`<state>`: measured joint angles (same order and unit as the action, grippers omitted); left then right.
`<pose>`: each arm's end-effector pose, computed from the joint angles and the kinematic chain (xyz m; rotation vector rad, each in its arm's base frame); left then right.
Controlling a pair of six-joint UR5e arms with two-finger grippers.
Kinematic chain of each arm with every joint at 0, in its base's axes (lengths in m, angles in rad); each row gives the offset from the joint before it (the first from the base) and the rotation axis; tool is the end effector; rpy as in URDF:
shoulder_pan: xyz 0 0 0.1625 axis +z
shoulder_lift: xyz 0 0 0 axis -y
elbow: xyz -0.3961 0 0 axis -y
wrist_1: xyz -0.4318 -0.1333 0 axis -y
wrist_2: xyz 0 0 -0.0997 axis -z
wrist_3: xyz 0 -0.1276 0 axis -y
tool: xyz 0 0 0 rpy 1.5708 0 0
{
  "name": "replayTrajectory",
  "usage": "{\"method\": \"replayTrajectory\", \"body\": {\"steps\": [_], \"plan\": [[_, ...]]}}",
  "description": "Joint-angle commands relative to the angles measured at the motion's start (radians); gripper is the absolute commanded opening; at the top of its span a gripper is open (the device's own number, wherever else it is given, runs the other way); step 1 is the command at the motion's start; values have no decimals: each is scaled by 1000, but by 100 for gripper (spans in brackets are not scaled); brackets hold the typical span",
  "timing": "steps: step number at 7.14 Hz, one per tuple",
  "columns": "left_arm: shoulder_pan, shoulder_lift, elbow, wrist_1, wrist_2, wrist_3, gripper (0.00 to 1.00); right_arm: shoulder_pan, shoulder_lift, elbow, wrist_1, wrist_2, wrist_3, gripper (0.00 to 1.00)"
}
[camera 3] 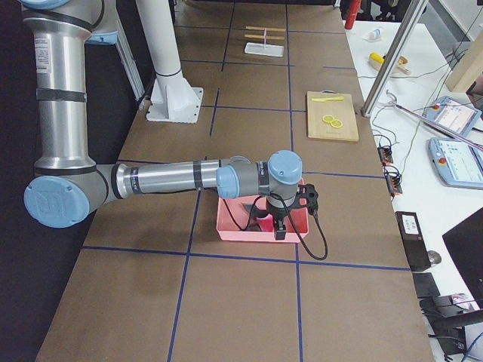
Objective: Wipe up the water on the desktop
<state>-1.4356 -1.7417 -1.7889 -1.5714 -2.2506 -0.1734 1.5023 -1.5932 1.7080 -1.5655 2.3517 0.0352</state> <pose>0.0278 -0.5985 0.4430 0.2667 0.7204 0.0961 0.0071 -0.5317 0.5871 0.0734 -0.7849 -0.0784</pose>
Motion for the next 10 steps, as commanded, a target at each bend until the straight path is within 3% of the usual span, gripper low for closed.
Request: {"method": "replayTrajectory", "body": {"steps": [1, 4, 6, 7, 10], "plan": [[-109, 4, 87, 138, -4, 246, 100, 77, 1, -51, -44, -9, -105, 100], [-166, 31, 160, 293, -112, 351, 100, 127, 4, -80, -63, 1, -169, 100], [-163, 156, 102, 243, -110, 347, 100, 127, 19, -82, -62, -9, -169, 100], [-164, 165, 115, 179, -112, 344, 100, 127, 16, -80, -62, -12, -169, 100], [-161, 210, 124, 163, -109, 344, 100, 125, 4, -80, -54, -11, -167, 100]]}}
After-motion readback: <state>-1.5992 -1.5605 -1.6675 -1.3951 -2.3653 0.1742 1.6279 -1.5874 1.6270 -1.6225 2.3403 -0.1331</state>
